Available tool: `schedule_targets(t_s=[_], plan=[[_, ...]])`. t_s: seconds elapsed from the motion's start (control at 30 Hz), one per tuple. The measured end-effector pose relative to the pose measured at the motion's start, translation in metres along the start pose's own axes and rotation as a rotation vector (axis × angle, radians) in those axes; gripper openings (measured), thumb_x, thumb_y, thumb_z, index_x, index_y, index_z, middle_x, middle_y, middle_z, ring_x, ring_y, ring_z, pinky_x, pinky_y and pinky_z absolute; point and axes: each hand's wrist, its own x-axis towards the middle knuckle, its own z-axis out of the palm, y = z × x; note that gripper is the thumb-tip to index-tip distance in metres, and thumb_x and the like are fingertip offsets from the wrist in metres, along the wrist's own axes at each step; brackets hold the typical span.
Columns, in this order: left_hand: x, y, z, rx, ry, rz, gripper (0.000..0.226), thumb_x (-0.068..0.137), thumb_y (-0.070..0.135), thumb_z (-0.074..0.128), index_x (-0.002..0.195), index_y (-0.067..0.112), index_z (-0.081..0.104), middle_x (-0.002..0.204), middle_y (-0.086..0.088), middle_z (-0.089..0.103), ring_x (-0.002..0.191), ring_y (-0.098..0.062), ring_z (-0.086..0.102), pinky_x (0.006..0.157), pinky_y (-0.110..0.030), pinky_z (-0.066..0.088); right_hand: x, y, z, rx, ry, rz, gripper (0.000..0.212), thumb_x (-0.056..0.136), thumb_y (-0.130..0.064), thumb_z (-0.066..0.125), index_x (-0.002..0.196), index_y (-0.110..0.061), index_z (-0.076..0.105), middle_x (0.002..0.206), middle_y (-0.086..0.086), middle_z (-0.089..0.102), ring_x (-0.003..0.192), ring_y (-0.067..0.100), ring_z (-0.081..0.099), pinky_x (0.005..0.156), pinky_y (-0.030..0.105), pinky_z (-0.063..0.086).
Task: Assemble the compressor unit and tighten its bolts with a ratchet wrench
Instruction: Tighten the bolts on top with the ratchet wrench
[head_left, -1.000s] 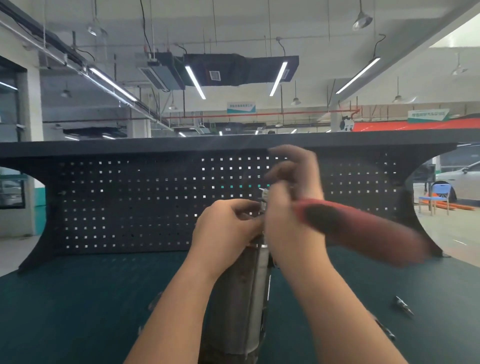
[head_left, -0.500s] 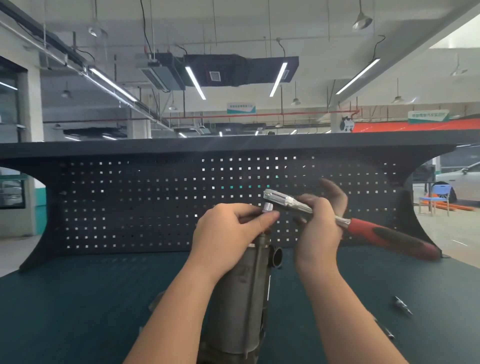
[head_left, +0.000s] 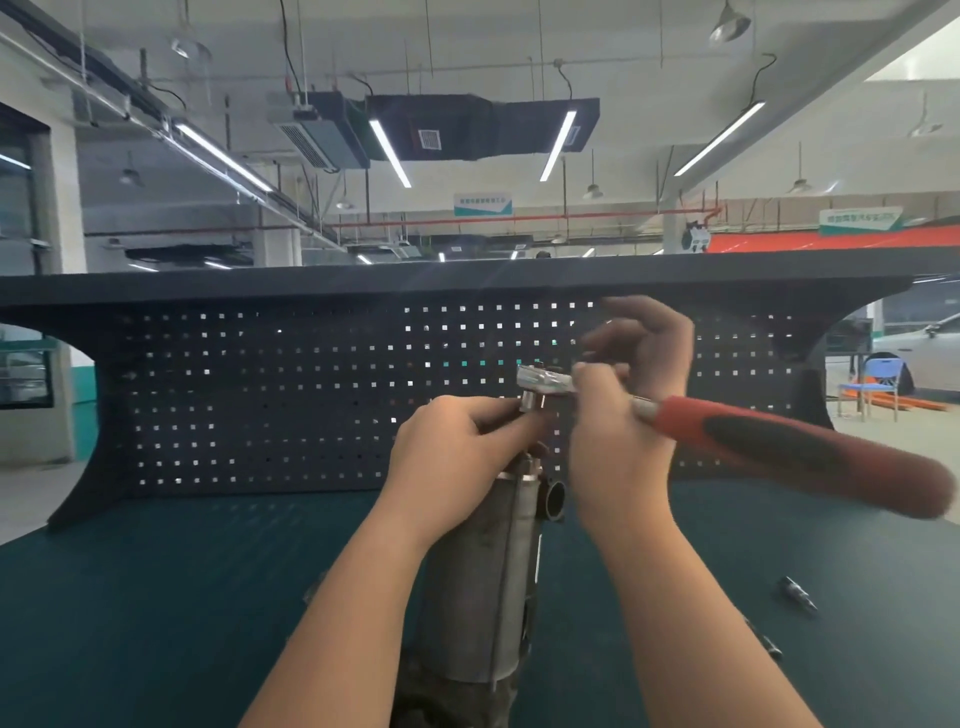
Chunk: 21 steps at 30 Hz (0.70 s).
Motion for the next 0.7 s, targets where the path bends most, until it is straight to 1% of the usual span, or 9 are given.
schedule_targets(t_s=[0.07, 0.13, 0.2, 0.23, 0.3, 0.4, 0.47, 0.6, 0.7], plan=[[0.002, -0.001, 0.0, 0.003, 0.002, 0.014, 0.02, 0.078, 0.062, 0.061, 0.086, 0.048, 0.073, 0.074, 0.023, 0.073, 0.08, 0.002, 0.067, 0.088, -0.038, 0.052, -0.001, 0.013, -0.007, 0.196, 0.184, 0.199, 0.034, 0.071, -0.001, 0.044, 0.098, -0.022, 0.051, 0.078, -0.001, 0.05, 0.07, 0.006, 0.049, 0.067, 0.015, 0.042], [0.004, -0.002, 0.001, 0.02, 0.006, 0.022, 0.011, 0.084, 0.054, 0.065, 0.085, 0.049, 0.074, 0.075, 0.024, 0.072, 0.082, 0.005, 0.066, 0.091, -0.036, 0.051, 0.001, 0.024, -0.009, 0.363, 0.304, 0.65, 0.021, 0.079, -0.005, 0.047, 0.094, -0.019, 0.053, 0.076, 0.0, 0.05, 0.064, 0.012, 0.049, 0.062, 0.022, 0.041], [0.004, -0.003, 0.001, 0.034, 0.006, 0.036, 0.009, 0.086, 0.052, 0.065, 0.084, 0.05, 0.073, 0.074, 0.025, 0.072, 0.082, 0.007, 0.066, 0.091, -0.035, 0.051, 0.001, 0.03, -0.007, 0.618, 0.24, 1.037, 0.009, 0.084, -0.011, 0.047, 0.083, -0.016, 0.055, 0.071, 0.0, 0.05, 0.058, 0.015, 0.046, 0.057, 0.024, 0.04], [0.004, -0.003, 0.001, 0.025, 0.004, 0.045, 0.008, 0.086, 0.052, 0.065, 0.083, 0.051, 0.073, 0.073, 0.025, 0.072, 0.082, 0.008, 0.066, 0.091, -0.036, 0.051, -0.001, 0.031, -0.006, 0.696, 0.223, 1.084, 0.01, 0.085, -0.013, 0.047, 0.081, -0.016, 0.055, 0.069, 0.001, 0.051, 0.055, 0.017, 0.046, 0.053, 0.024, 0.041], [0.005, -0.005, 0.0, -0.02, -0.011, 0.054, 0.011, 0.083, 0.054, 0.065, 0.083, 0.048, 0.074, 0.075, 0.022, 0.073, 0.084, 0.003, 0.068, 0.091, -0.039, 0.052, 0.003, 0.032, -0.004, 0.7, 0.24, 0.999, 0.017, 0.084, -0.007, 0.046, 0.088, -0.018, 0.059, 0.073, 0.004, 0.055, 0.057, 0.019, 0.048, 0.056, 0.026, 0.039], [0.006, -0.008, -0.002, -0.076, -0.037, 0.046, 0.025, 0.079, 0.058, 0.06, 0.084, 0.04, 0.077, 0.078, 0.017, 0.075, 0.086, -0.006, 0.07, 0.091, -0.042, 0.053, 0.009, 0.022, 0.001, 0.425, 0.395, 0.708, 0.027, 0.081, 0.003, 0.046, 0.089, -0.02, 0.059, 0.087, 0.005, 0.055, 0.073, 0.019, 0.052, 0.066, 0.031, 0.04], [0.007, -0.009, -0.003, -0.102, -0.061, 0.048, 0.023, 0.081, 0.056, 0.063, 0.085, 0.039, 0.077, 0.079, 0.018, 0.075, 0.085, -0.003, 0.07, 0.09, -0.04, 0.053, 0.008, 0.009, 0.006, 0.273, 0.428, 0.451, 0.031, 0.077, 0.008, 0.041, 0.086, -0.019, 0.055, 0.075, 0.0, 0.055, 0.071, 0.017, 0.052, 0.071, 0.029, 0.044], [0.006, -0.006, -0.003, -0.18, -0.079, 0.055, 0.024, 0.065, 0.061, 0.066, 0.082, 0.046, 0.075, 0.077, 0.011, 0.076, 0.08, -0.007, 0.072, 0.082, -0.036, 0.056, -0.006, -0.016, 0.017, 0.089, 0.241, 0.093, 0.036, 0.07, 0.005, 0.032, 0.084, -0.022, 0.052, 0.066, -0.006, 0.051, 0.061, 0.007, 0.048, 0.06, 0.015, 0.041], [0.006, -0.003, -0.003, -0.243, -0.042, 0.041, 0.022, 0.056, 0.05, 0.062, 0.072, 0.042, 0.075, 0.067, 0.005, 0.072, 0.067, -0.015, 0.068, 0.069, -0.033, 0.055, -0.015, -0.024, 0.026, -0.133, 0.022, 0.038, 0.033, 0.071, -0.009, 0.034, 0.076, -0.037, 0.05, 0.072, -0.015, 0.057, 0.064, 0.005, 0.052, 0.065, 0.027, 0.048]])
